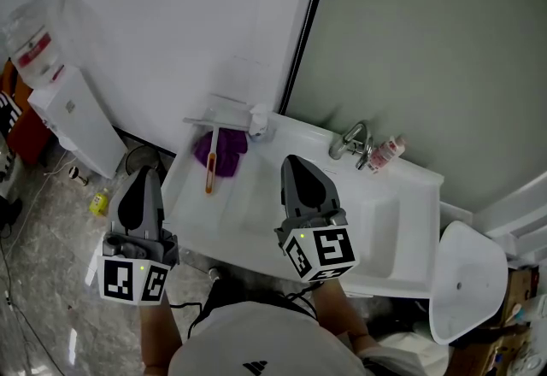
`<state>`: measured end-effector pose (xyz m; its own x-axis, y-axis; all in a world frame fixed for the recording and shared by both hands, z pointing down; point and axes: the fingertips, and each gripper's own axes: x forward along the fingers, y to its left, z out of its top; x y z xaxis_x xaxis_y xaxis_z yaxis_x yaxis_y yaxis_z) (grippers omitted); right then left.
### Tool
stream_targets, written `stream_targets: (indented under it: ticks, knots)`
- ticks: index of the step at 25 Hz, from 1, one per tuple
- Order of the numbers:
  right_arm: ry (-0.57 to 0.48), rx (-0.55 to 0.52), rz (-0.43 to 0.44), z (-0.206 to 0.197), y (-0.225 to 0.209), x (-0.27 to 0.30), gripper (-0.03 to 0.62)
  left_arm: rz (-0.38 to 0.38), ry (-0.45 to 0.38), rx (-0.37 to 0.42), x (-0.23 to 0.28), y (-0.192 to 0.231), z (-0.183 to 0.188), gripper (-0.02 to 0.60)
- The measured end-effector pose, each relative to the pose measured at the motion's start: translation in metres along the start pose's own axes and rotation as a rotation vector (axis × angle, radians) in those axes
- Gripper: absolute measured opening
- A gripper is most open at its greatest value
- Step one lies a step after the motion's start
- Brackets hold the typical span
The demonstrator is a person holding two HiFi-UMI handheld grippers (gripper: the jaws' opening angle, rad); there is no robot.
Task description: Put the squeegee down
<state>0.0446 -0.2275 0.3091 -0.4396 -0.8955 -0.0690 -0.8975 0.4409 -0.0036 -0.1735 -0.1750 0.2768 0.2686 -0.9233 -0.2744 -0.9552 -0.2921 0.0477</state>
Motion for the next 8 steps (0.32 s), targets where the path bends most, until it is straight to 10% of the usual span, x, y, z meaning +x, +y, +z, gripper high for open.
stream_targets:
  ticks: [8]
  knots:
    - [-0.011, 0.004, 0.002, 0.0045, 0.003, 0.003, 0.002, -0.003, -0.001, 0.0, 0.0011, 0.0038, 0.0019, 0.008]
